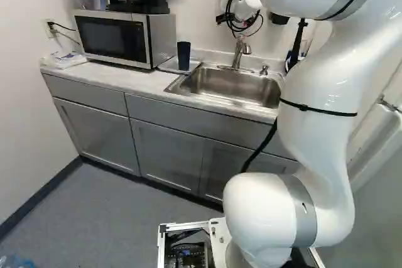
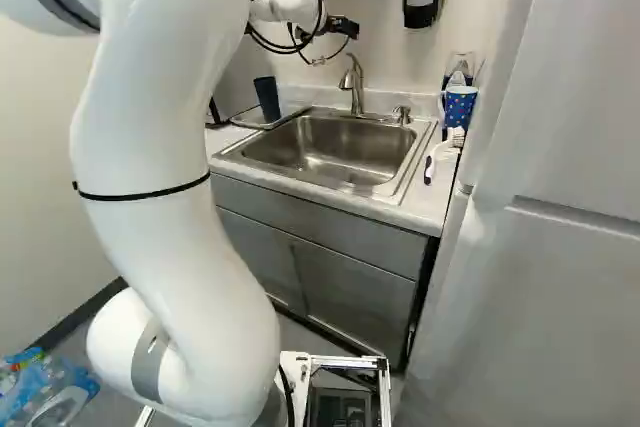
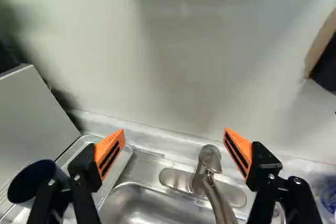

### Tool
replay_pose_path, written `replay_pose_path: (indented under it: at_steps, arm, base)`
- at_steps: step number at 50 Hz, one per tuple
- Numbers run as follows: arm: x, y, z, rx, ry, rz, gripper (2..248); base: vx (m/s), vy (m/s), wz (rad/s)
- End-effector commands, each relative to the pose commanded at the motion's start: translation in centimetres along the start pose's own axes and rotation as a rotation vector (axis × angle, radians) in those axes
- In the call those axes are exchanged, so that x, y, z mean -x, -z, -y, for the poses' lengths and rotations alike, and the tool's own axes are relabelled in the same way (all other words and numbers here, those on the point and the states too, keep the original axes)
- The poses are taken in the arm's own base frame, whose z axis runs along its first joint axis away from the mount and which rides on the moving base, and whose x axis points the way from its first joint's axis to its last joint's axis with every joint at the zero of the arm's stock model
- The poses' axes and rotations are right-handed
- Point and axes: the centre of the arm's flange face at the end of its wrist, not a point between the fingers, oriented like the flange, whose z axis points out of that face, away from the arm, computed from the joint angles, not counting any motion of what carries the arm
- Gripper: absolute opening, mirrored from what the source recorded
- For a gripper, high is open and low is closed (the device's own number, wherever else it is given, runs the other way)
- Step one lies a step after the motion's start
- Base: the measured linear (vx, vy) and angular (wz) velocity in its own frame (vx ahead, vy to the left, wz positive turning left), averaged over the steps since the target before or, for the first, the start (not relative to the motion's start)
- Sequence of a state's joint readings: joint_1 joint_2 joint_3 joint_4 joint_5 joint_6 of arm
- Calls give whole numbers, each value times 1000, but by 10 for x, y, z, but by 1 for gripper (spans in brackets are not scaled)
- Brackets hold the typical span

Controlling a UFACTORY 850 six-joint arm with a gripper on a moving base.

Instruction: Rinse the cup and place it in the tray

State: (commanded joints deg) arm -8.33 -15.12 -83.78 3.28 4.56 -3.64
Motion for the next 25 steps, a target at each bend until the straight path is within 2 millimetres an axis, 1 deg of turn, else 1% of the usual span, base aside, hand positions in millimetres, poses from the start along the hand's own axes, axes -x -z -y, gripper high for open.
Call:
replay_pose_path:
  at_steps: [25]
  arm:
    - [8, 33, -34, 53, -16, 10, 247]
  base:
    - [0, 0, 0]
